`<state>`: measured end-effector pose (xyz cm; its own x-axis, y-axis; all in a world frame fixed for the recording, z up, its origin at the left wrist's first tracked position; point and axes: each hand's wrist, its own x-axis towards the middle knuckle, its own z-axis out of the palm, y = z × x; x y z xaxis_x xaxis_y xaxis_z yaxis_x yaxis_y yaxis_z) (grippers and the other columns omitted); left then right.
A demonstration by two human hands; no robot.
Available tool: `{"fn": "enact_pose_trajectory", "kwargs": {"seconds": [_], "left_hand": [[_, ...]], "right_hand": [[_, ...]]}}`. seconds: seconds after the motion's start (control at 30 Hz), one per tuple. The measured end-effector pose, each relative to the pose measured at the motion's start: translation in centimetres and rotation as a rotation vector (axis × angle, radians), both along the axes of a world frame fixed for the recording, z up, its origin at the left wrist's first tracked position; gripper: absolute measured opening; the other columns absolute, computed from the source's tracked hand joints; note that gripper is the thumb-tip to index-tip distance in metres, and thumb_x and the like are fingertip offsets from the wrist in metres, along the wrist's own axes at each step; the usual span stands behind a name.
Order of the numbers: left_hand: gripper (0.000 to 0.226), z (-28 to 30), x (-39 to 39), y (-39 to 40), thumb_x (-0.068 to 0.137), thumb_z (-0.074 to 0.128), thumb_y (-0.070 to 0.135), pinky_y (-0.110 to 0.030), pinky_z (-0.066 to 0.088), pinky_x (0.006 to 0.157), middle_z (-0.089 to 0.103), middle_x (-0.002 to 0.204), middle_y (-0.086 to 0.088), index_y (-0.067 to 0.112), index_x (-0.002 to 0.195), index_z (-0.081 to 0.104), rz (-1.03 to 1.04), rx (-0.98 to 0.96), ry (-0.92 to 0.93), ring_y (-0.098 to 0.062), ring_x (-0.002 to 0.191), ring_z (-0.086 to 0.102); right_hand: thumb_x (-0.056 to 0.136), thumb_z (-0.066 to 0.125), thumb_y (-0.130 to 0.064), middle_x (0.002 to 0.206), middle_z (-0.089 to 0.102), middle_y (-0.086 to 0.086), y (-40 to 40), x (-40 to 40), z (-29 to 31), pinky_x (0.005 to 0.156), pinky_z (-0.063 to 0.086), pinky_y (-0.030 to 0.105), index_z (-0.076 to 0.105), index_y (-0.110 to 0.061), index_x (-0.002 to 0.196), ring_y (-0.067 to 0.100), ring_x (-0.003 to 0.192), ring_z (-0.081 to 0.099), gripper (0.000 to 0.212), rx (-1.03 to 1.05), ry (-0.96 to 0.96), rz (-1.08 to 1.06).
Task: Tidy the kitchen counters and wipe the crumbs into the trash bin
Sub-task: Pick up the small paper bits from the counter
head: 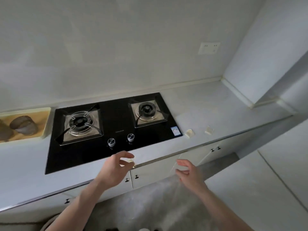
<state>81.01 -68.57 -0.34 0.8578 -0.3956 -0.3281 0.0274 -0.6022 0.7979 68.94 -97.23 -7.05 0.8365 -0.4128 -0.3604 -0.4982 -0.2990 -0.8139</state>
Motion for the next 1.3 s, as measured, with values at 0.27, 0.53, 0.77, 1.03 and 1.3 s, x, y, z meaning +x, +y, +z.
{"fn": "enact_pose_trajectory", "kwargs": {"seconds": [0.27, 0.53, 0.77, 1.03, 1.3], "left_hand": [[0.017, -0.4, 2.9, -11.1, 0.092, 0.070, 0.033, -0.017, 0.052, 0.064, 0.068, 0.106, 0.011, 0.039, 0.107, 0.066, -0.178, 0.121, -0.007, -0.006, 0.083, 0.068], [0.023, -4.7, 9.8, -23.1, 0.090, 0.071, 0.038, -0.022, 0.052, 0.093, 0.042, 0.135, 0.017, 0.039, 0.112, 0.064, -0.463, 0.212, -0.077, -0.007, 0.110, 0.057], [0.051, -7.6, 11.8, -33.5, 0.095, 0.060, 0.043, -0.032, 0.038, 0.114, 0.022, 0.159, 0.008, 0.029, 0.143, 0.049, -0.660, 0.432, -0.030, -0.019, 0.140, 0.041], [0.065, -11.1, 10.3, -41.3, 0.094, 0.056, 0.030, -0.041, 0.039, 0.114, 0.001, 0.168, 0.004, 0.027, 0.155, 0.036, -0.602, 0.659, 0.018, -0.027, 0.148, 0.022], [0.073, -13.3, 8.4, -44.1, 0.087, 0.057, 0.015, -0.040, 0.046, 0.106, 0.000, 0.163, 0.003, 0.021, 0.154, 0.029, -0.429, 0.746, 0.062, -0.028, 0.136, 0.032]], "right_hand": [[0.090, 0.068, -0.026, 0.124, 0.061, -0.022, -10.0, 1.6, 0.0, 0.086, 0.055, 0.024, 0.056, -0.043, 0.116, 0.000, 0.098, 0.067, 0.033, -0.078, 0.067, -0.083], [0.095, 0.065, -0.016, 0.126, 0.059, -0.011, -18.0, 3.6, -0.7, 0.088, 0.037, 0.003, 0.058, -0.021, 0.131, -0.002, 0.103, 0.058, 0.036, -0.188, 0.189, -0.078], [0.092, 0.064, -0.020, 0.130, 0.055, -0.008, -25.2, 6.0, -2.3, 0.098, 0.042, 0.020, 0.054, -0.026, 0.136, 0.007, 0.107, 0.055, 0.046, -0.189, 0.281, -0.074], [0.094, 0.059, -0.027, 0.161, 0.028, 0.003, -32.7, 12.6, -5.2, 0.116, 0.033, 0.033, 0.043, -0.020, 0.150, 0.024, 0.142, 0.039, 0.059, -0.401, 0.367, 0.326], [0.098, 0.049, -0.014, 0.167, 0.015, 0.011, -36.5, 16.0, -7.3, 0.120, 0.025, 0.033, 0.028, -0.012, 0.156, 0.030, 0.152, 0.023, 0.062, -0.524, 0.432, 0.736]]}}
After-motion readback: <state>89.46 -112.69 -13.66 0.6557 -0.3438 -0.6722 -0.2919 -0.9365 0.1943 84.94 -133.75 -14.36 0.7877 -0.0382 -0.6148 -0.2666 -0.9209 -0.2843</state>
